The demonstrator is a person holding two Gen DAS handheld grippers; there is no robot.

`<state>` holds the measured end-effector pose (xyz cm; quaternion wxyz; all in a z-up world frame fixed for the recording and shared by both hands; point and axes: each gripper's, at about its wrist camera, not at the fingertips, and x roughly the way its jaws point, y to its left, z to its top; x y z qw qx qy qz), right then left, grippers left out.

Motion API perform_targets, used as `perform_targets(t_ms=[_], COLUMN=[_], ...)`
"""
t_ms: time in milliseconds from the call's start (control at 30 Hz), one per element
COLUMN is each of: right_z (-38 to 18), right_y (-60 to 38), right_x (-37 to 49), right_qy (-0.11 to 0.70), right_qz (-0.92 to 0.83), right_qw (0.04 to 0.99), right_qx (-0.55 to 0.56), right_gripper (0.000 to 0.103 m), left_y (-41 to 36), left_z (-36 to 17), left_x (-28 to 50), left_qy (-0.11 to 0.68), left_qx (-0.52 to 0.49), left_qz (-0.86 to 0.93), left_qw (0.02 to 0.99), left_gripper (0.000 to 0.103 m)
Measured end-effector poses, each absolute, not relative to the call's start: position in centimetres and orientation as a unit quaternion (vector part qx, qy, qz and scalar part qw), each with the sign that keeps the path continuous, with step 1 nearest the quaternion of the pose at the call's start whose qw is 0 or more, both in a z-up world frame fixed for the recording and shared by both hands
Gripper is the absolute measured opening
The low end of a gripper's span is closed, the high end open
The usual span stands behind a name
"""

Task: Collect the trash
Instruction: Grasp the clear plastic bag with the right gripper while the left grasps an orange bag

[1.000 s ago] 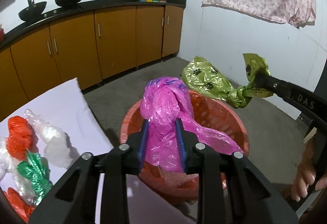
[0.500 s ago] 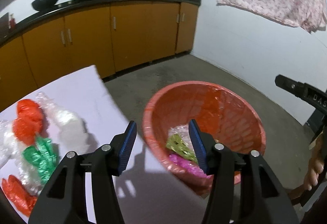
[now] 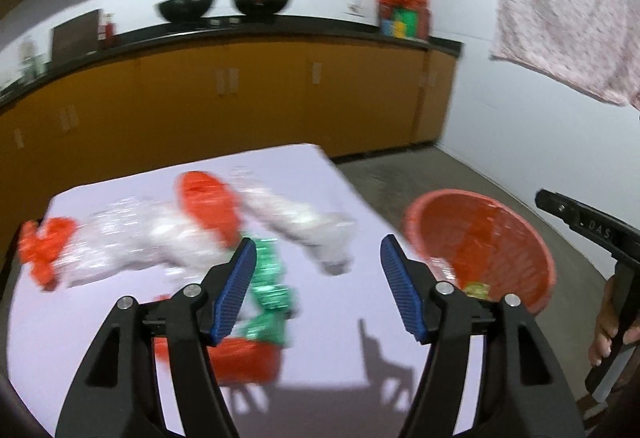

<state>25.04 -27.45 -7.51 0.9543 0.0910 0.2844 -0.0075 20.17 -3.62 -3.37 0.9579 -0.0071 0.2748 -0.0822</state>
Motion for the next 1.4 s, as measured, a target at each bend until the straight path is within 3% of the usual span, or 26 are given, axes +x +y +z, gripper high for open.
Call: perform_targets(t_ms=[167,333,700,1000,1067,1100,1167,1200,1267,1367,1400], right_z=[-7.8,-8.7,-11.2,-14.2,-14.6,-14.8,-15.1,-15.3,-15.5,-15.5,-15.5], right_y=[-22.8,-18.1,-10.6,-8.0,-7.7,-7.6,-7.3,-7.1,-7.0,-6.9,-6.9], right_x=[26.5,28.8,35.2,39.5,39.9,40.0,40.2,40.3,40.3,40.3,40.3], right_qy=[0.303,0.324,0.367,0.402,0.408,0.410,0.414,0.416,0.418,0.417,0.416], right_qz=[0.041,0.087,0.125,0.116,0.119,0.120,0.123,0.123,0.124,0.123,0.124], right_qw=[0.949,0.940,0.921,0.908,0.905,0.904,0.902,0.901,0.900,0.900,0.901], right_qx=[0.077,0.064,0.037,-0.005,-0.005,-0.008,-0.015,-0.018,-0.022,-0.020,-0.019], right_gripper=[0.038,0.050,0.068,0.068,0.065,0.057,0.048,0.040,0.034,0.029,0.026], left_y=[3.4,11.2,23.2,25.5,25.8,25.9,26.1,26.2,26.2,26.2,26.2], left_z=[-3.7,-4.8,-9.0,-10.7,-11.3,-11.4,-11.5,-11.5,-11.6,-11.7,-11.7], left_x=[19.1,19.3,23.2,25.8,26.4,26.6,26.8,26.8,26.9,27.0,27.1], left_qy=[0.265,0.272,0.324,0.351,0.358,0.359,0.360,0.360,0.363,0.367,0.370], left_qx=[-0.006,-0.019,-0.045,-0.039,-0.042,-0.043,-0.051,-0.055,-0.059,-0.061,-0.061], left_qz=[0.010,0.112,0.208,0.191,0.188,0.187,0.181,0.177,0.169,0.160,0.157], left_qw=[0.964,0.956,0.922,0.916,0.914,0.913,0.914,0.914,0.915,0.914,0.914], left_gripper=[0.077,0.090,0.098,0.101,0.101,0.101,0.099,0.093,0.082,0.057,0.044])
